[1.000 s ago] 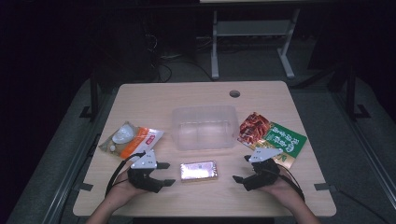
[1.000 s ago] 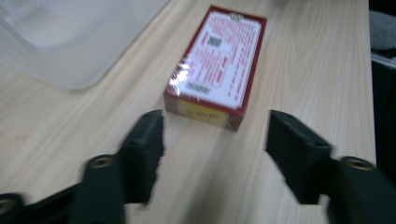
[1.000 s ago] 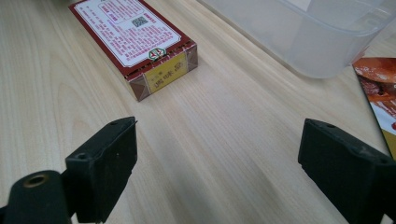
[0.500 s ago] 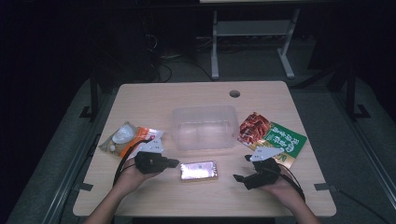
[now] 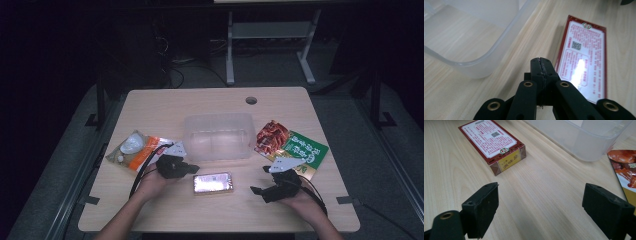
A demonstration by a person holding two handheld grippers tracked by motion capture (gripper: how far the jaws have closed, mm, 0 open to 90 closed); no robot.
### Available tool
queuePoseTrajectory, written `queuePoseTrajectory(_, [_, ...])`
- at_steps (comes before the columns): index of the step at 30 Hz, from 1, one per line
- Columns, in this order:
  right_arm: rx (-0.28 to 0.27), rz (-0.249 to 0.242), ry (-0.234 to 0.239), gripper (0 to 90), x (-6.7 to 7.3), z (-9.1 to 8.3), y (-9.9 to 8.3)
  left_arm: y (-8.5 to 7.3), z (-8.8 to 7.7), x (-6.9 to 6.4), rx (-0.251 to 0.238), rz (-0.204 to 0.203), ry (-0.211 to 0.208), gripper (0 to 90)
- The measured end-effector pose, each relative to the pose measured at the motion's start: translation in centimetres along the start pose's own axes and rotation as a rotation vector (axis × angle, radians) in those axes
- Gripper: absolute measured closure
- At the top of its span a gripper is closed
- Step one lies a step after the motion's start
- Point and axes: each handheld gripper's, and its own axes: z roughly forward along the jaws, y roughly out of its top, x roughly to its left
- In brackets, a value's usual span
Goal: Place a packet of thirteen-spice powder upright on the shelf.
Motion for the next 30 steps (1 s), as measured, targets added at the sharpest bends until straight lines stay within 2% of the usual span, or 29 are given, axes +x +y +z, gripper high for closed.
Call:
queuePoseTrajectory(6, [0.000,-0.001,-0.006,13.4,-0.1,0.0,0.0,-0.1,0.3,-0.2,0.015,-0.010,-0.007,89.9])
queuePoseTrajectory(9, [0.000,0.004,-0.007,13.4,-0.1,0.0,0.0,-0.2,0.3,-0.2,0.025,0.006,-0.010,89.9])
queuePoseTrajectory(11, [0.001,0.011,-0.007,13.4,-0.1,-0.1,0.0,-0.2,0.3,-0.3,0.023,-0.002,-0.017,89.9])
queuePoseTrajectory(22, [-0.005,0.007,-0.010,13.5,-0.2,-0.3,-0.1,-0.6,0.0,-1.0,0.035,0.009,-0.050,89.8])
queuePoseTrajectory(26, [-0.002,-0.004,0.016,13.4,-0.2,-0.1,0.1,-0.6,-0.3,-1.0,0.023,0.003,-0.047,89.7])
queuePoseTrajectory(30, [0.010,-0.045,0.094,13.4,-0.3,0.6,1.2,-0.7,-0.7,-0.8,0.022,-0.005,-0.036,85.4])
